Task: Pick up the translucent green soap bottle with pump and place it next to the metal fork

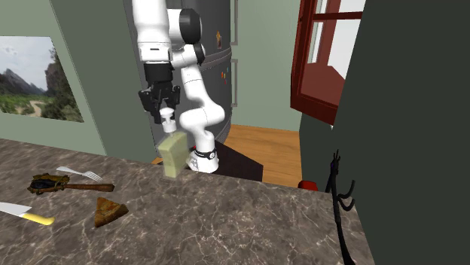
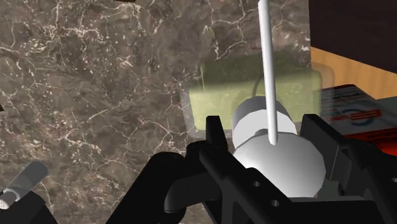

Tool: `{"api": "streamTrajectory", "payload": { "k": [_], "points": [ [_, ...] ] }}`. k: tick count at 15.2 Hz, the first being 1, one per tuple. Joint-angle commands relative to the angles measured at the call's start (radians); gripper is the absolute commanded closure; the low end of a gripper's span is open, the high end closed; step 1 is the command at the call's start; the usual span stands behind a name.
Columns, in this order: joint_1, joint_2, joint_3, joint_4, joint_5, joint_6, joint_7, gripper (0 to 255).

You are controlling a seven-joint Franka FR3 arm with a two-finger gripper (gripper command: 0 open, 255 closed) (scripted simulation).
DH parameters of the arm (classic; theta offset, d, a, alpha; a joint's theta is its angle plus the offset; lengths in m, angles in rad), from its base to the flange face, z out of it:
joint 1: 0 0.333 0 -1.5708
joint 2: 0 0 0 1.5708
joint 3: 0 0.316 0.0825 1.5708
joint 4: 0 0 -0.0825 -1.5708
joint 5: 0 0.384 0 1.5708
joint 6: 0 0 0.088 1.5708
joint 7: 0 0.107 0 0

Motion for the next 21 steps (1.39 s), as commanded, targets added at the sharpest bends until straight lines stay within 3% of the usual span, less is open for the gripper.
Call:
{"api": "streamTrajectory", "payload": {
  "k": [1, 12, 21],
  "points": [
    [-0.017, -0.03, -0.024, -0.002, -0.019, -0.02, -0.041, 255],
    [-0.086, -0.127, -0.189, 0.022, -0.122, -0.079, -0.273, 255],
    [-0.09, -0.125, -0.374, 0.141, -0.191, -0.117, -0.488, 255]
  ]
}}
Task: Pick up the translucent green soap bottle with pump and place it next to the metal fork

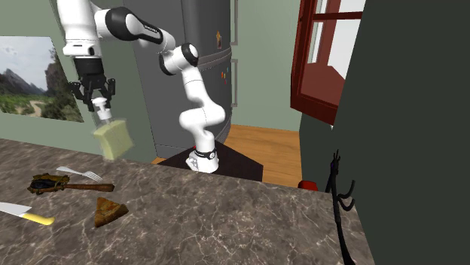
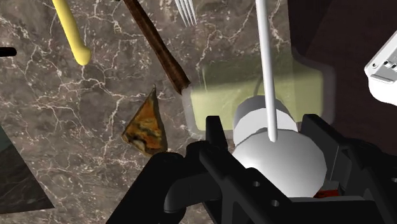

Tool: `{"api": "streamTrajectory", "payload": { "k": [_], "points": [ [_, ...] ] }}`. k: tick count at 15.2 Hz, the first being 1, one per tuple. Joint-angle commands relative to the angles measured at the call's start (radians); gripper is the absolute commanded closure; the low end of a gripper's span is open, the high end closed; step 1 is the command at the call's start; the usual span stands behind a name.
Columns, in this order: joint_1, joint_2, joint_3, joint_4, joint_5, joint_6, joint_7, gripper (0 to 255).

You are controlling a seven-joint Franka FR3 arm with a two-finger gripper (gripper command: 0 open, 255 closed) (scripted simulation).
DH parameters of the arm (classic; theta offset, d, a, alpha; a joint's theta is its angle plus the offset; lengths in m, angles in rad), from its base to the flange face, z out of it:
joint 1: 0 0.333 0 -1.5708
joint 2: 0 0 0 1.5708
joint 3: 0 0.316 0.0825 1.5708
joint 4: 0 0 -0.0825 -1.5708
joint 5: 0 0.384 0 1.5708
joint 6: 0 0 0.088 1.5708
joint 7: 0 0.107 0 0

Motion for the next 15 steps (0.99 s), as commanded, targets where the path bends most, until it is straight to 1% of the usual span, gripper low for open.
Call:
{"api": "streamTrajectory", "payload": {
  "k": [1, 5, 7, 9, 12, 15],
  "points": [
    [0.008, 0.011, -0.045, 0.045, -0.01, -0.014, -0.051, 255],
    [0.041, 0.036, -0.157, 0.133, -0.028, -0.028, -0.154, 255],
    [0.07, 0.051, -0.223, 0.185, -0.034, -0.036, -0.207, 255],
    [0.109, 0.067, -0.297, 0.244, -0.04, -0.045, -0.259, 255],
    [0.193, 0.086, -0.426, 0.346, -0.05, -0.064, -0.336, 255],
    [0.313, 0.086, -0.571, 0.47, -0.071, -0.094, -0.406, 255]
  ]
}}
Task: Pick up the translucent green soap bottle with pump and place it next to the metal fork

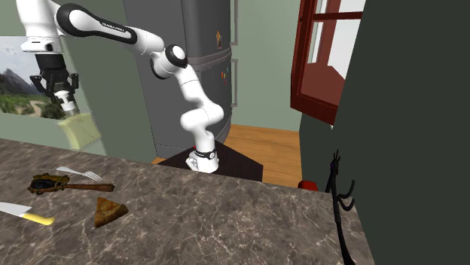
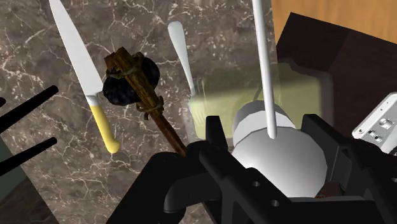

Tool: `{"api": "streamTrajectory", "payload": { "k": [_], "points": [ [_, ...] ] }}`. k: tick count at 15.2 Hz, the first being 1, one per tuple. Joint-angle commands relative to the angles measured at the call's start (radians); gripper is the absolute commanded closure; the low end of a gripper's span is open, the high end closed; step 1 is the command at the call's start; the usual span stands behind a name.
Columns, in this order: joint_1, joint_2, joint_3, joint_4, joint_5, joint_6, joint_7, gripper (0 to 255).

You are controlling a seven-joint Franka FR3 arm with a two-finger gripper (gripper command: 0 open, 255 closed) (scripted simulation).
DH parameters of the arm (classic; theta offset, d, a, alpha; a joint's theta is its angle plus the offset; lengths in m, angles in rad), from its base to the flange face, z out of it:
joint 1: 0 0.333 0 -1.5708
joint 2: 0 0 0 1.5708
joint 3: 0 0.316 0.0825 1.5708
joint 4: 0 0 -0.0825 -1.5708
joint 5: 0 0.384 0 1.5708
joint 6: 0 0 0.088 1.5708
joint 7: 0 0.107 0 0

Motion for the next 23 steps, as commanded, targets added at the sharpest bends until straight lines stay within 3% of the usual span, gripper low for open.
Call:
{"api": "streamTrajectory", "payload": {
  "k": [1, 6, 14, 23],
  "points": [
    [0.102, -0.005, -0.112, 0.099, -0.021, -0.024, -0.05, 255],
    [0.394, -0.084, -0.345, 0.421, -0.126, -0.134, -0.162, 255],
    [0.227, -0.09, -0.27, 0.184, -0.103, 0.007, -0.131, 255],
    [0.124, -0.112, -0.234, 0.008, -0.11, 0.125, -0.108, 255]
  ]
}}
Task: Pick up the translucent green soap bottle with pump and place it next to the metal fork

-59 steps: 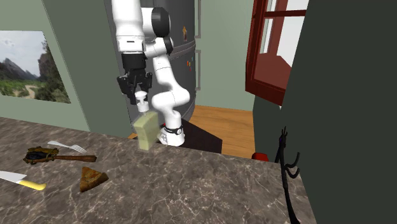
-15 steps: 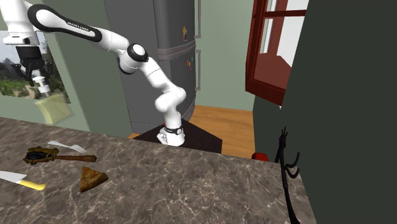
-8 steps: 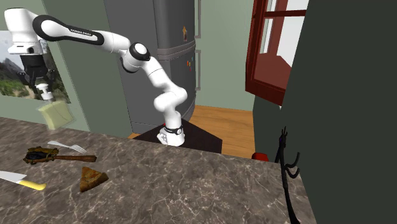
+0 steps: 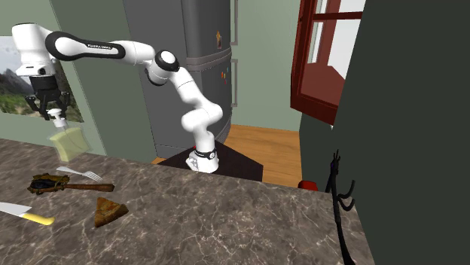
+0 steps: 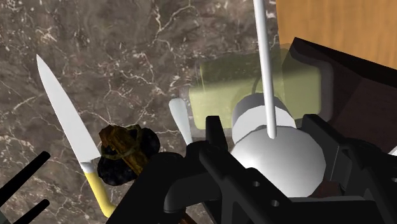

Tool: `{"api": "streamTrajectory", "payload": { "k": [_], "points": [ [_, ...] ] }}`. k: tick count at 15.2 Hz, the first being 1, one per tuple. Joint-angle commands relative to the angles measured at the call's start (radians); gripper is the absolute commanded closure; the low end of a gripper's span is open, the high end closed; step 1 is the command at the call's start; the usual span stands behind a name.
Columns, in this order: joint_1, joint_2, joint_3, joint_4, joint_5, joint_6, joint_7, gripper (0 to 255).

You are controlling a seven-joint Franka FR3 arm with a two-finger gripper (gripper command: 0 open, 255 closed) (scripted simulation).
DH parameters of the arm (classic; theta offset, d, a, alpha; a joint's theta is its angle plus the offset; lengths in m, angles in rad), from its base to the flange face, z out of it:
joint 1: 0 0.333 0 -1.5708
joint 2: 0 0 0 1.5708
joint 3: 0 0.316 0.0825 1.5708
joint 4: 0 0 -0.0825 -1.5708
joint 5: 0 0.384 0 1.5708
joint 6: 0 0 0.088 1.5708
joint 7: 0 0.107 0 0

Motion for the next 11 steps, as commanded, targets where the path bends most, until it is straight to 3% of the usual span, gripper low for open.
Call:
{"api": "streamTrajectory", "payload": {
  "k": [1, 7, 8, 11],
  "points": [
    [-0.003, -0.002, 0.0, -0.007, -0.002, 0.006, 0.0, 255],
    [-0.002, -0.002, 0.0, -0.007, -0.002, 0.006, 0.0, 255],
    [-0.003, -0.002, 0.0, -0.006, -0.002, 0.006, 0.0, 0],
    [-0.003, -0.002, 0.0, -0.007, -0.002, 0.006, 0.0, 0]
  ]
}}
